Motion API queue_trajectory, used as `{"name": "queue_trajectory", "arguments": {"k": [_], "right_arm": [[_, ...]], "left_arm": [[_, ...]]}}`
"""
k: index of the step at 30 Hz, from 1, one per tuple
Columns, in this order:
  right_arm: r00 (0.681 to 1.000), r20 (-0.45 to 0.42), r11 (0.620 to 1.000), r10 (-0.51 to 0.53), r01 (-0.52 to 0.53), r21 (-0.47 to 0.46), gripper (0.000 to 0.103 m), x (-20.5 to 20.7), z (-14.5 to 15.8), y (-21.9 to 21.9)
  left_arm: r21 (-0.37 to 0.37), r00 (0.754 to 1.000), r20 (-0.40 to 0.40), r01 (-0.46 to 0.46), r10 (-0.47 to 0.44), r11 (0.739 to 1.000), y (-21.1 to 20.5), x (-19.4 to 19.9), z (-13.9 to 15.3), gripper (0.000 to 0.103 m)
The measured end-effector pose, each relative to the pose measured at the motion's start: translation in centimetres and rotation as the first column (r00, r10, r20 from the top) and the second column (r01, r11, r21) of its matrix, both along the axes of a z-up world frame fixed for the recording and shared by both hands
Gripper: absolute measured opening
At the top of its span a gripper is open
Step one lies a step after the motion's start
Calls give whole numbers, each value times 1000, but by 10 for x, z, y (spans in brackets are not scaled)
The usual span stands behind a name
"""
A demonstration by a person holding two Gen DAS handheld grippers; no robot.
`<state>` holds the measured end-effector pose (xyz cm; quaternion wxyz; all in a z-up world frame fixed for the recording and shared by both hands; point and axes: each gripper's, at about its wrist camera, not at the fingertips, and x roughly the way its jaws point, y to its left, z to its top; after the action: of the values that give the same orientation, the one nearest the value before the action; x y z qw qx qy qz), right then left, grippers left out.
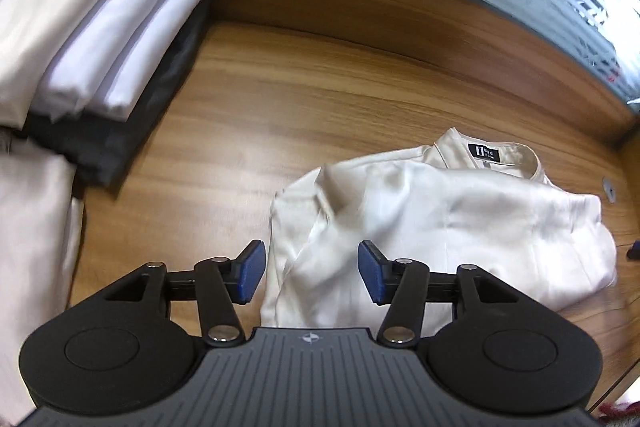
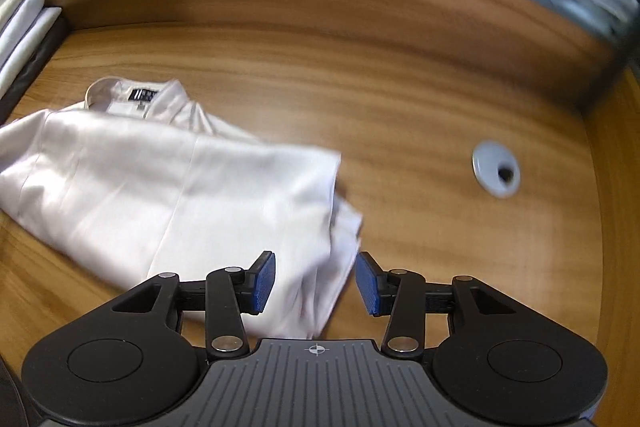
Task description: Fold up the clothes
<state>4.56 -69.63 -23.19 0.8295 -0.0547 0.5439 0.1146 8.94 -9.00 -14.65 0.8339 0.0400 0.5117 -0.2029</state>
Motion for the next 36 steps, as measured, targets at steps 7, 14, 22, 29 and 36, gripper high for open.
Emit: {"name": "queue_trajectory", "arguments": {"k": [7,14,22,29,36], "right_arm": [[999,-20,998,-38,39,54,46,-24,-9,-3],[996,-32,989,-80,84,124,43,-21,-18,-6],[982,-61,950,-176,186,249,32,1,-40,-12],[976,-98,925,-195,216,311,4,0,-43,-13],[984,-82,953,-158,173,247,4,-26,-23,-11]], "left_arm": [[1,999,5,44,-44,999,6,-26,-18,64],[-19,999,10,31,-31,999,-1,-22,-39,62],[-67,1000,-9,16,-17,998,-6,-10,-52,13],[-95,996,-61,-65,59,993,0,-1,-36,4],[-68,994,-95,-67,60,995,-1,-12,-30,5]]}}
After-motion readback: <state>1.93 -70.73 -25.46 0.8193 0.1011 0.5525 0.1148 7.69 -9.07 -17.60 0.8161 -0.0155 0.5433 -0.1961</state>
